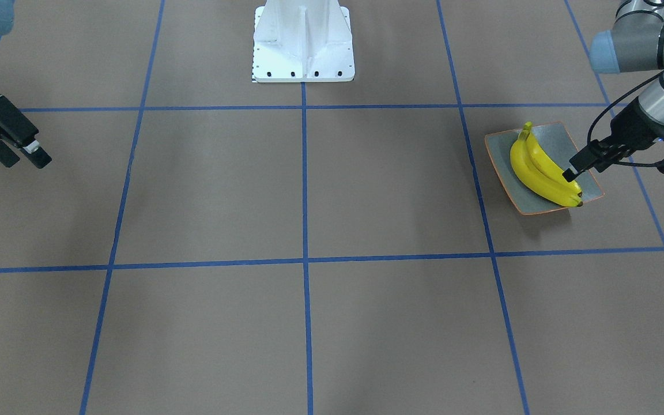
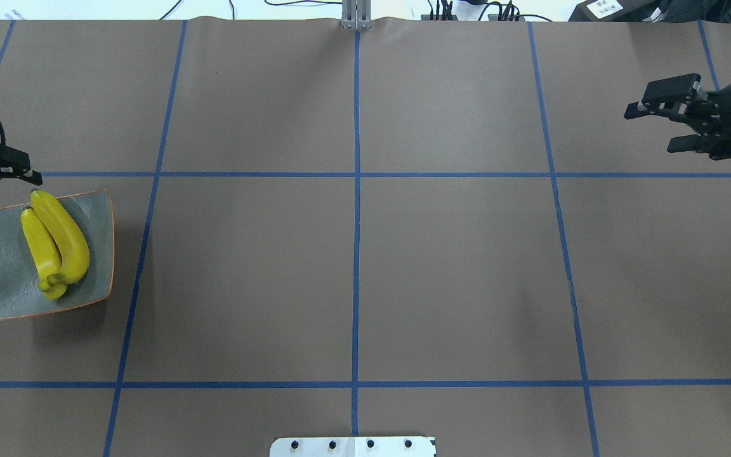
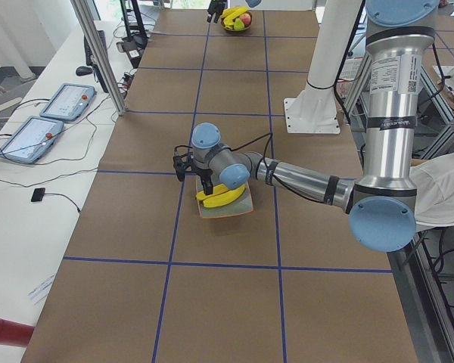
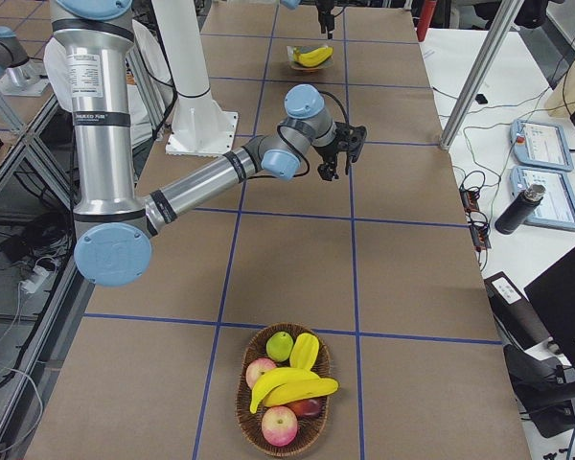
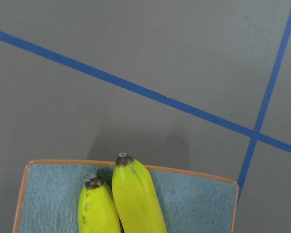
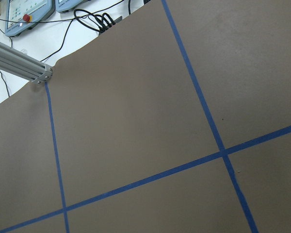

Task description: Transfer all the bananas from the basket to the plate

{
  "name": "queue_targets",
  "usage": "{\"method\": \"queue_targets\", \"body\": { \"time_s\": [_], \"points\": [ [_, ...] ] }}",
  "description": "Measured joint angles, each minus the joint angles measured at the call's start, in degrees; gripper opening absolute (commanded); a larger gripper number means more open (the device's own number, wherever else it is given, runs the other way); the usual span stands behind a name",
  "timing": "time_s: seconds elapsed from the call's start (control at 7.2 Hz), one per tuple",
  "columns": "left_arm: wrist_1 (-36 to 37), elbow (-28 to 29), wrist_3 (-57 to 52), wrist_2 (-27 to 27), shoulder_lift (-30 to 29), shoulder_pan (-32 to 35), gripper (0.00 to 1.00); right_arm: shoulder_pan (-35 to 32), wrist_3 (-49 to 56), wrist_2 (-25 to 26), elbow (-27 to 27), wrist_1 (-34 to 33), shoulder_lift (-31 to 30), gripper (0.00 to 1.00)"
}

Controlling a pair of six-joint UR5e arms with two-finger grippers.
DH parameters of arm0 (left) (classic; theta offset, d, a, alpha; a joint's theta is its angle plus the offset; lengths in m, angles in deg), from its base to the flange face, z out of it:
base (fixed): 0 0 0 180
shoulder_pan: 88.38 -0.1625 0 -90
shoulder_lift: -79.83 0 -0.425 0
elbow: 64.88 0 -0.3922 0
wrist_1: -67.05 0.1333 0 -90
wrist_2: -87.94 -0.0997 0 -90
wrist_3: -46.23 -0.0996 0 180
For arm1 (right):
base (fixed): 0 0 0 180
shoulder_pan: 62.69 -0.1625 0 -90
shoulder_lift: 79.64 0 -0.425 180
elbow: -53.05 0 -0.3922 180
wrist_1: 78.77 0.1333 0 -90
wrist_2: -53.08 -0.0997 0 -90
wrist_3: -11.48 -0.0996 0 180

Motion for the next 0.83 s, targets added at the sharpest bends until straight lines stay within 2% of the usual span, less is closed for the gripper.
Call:
{"method": "queue_targets", "body": {
  "time_s": [0.42, 0.83],
  "points": [
    [0.00, -0.62, -5.15, 2.00, 1.89, 3.73, 0.99, -7.44, 20.51, -1.01, 2.55, 0.17, -11.30, 1.00],
    [0.00, -0.64, -5.51, 2.12, 2.09, 3.94, 1.00, -20.65, 43.82, -7.35, 11.56, 0.22, -15.53, 1.00]
  ]
}}
